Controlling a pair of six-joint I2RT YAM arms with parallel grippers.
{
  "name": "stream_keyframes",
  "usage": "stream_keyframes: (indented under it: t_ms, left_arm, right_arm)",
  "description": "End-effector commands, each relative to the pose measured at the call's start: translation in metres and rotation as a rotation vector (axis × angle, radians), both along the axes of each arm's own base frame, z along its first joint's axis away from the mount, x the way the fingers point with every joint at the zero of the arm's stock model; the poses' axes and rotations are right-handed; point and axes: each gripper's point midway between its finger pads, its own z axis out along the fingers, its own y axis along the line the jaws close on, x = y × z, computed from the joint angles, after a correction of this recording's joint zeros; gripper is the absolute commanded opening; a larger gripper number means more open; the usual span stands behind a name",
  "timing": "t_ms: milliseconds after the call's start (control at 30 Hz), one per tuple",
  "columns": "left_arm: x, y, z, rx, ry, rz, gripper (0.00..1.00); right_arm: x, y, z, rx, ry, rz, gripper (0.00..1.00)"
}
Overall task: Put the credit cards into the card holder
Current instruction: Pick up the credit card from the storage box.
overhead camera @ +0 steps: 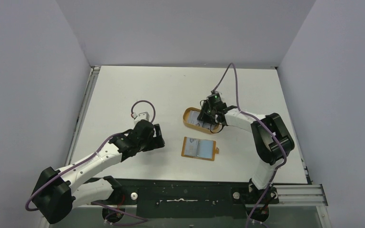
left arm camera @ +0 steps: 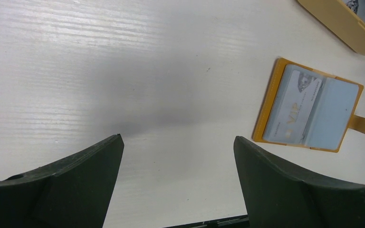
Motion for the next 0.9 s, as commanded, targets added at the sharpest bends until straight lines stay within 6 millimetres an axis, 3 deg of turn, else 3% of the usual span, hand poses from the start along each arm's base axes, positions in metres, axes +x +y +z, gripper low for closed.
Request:
stream_keyframes:
  t_ms: [0,167,600,867]
  left_arm:
    - [0.010,-0.008,0.010,-0.044,-0.029,0.016,0.85]
    - [0.010,-0.008,0.009,-0.048,-0.025,0.019,0.85]
    - [0.009,-0.009,0.007,-0.052,-0.017,0.022,0.84]
    - [0.010,-0.008,0.009,-0.052,-0.024,0.025,0.84]
  right_arm:
    - [-0.012,-0.020,-0.008,-0.035,0.026,-0.031,0.34]
    - [-0.015,-0.023,-0.006,-0.019,0.022,-0.037,0.29]
    - [-0.018,-0.021,0.011,0.047,0.003,-0.044,0.01]
    - [-0.024,-0.021,0.026,0.114,-0.006,-0.050,0.00]
